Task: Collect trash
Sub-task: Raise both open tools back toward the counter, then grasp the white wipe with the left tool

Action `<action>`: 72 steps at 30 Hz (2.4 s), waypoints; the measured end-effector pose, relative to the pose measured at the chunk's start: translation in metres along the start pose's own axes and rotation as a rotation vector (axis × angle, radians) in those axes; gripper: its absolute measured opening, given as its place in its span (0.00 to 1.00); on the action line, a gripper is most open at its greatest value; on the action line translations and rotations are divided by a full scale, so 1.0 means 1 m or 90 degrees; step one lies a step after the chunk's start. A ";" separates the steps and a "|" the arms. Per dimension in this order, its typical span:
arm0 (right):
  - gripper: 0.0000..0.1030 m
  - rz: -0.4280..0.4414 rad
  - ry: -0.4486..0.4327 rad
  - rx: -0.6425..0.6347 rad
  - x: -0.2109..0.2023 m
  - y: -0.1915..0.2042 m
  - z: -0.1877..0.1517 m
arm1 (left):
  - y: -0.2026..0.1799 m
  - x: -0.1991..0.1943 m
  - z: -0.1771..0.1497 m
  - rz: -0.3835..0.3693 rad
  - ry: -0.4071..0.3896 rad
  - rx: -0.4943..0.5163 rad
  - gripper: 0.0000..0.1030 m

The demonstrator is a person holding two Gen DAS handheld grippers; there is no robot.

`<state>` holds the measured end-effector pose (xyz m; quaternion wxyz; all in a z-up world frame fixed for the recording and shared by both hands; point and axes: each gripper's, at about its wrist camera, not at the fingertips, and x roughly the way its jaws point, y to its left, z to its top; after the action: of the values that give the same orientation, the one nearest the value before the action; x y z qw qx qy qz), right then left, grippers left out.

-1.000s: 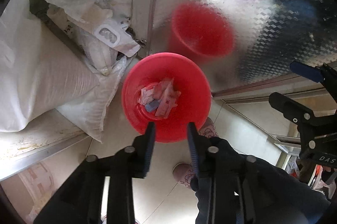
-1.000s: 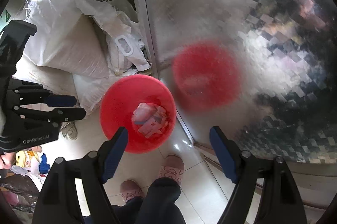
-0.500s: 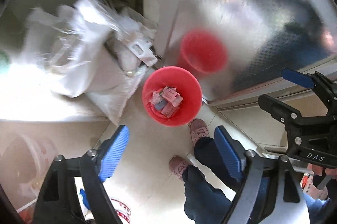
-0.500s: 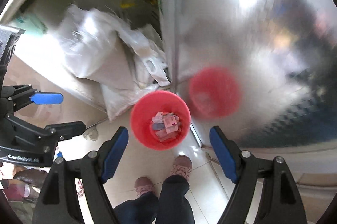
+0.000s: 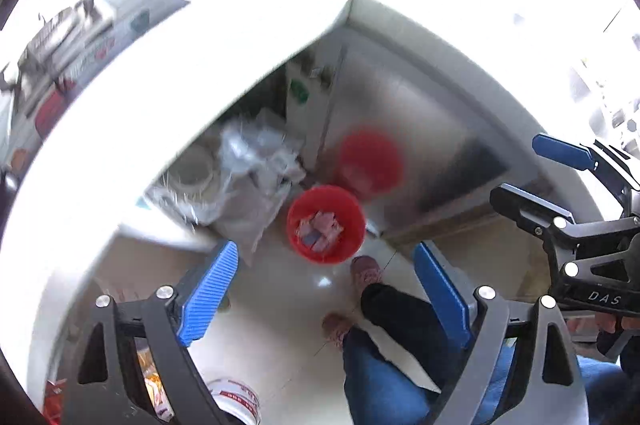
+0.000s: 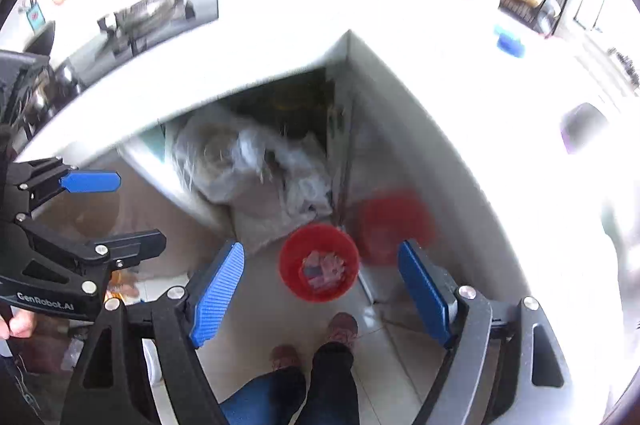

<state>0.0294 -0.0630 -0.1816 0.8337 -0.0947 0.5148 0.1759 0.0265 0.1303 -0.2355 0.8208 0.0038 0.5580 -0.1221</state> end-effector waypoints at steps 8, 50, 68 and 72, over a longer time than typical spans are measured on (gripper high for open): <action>0.79 -0.055 -0.052 0.046 -0.048 -0.038 0.049 | -0.028 -0.030 0.083 -0.017 -0.046 0.076 0.93; 0.91 -0.107 -0.018 0.205 0.036 -0.241 0.180 | -0.113 0.147 0.345 -0.082 0.058 0.224 0.67; 0.91 -0.070 -0.056 0.170 0.010 -0.219 0.212 | -0.089 0.073 0.335 -0.056 -0.002 0.156 0.09; 0.91 -0.059 -0.063 0.137 0.019 -0.218 0.244 | -0.063 0.061 0.360 -0.024 -0.022 0.120 0.09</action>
<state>0.3238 -0.1767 -0.0928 0.8706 -0.0193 0.4840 0.0857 0.3638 0.0059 -0.1475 0.8240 0.0679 0.5296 -0.1896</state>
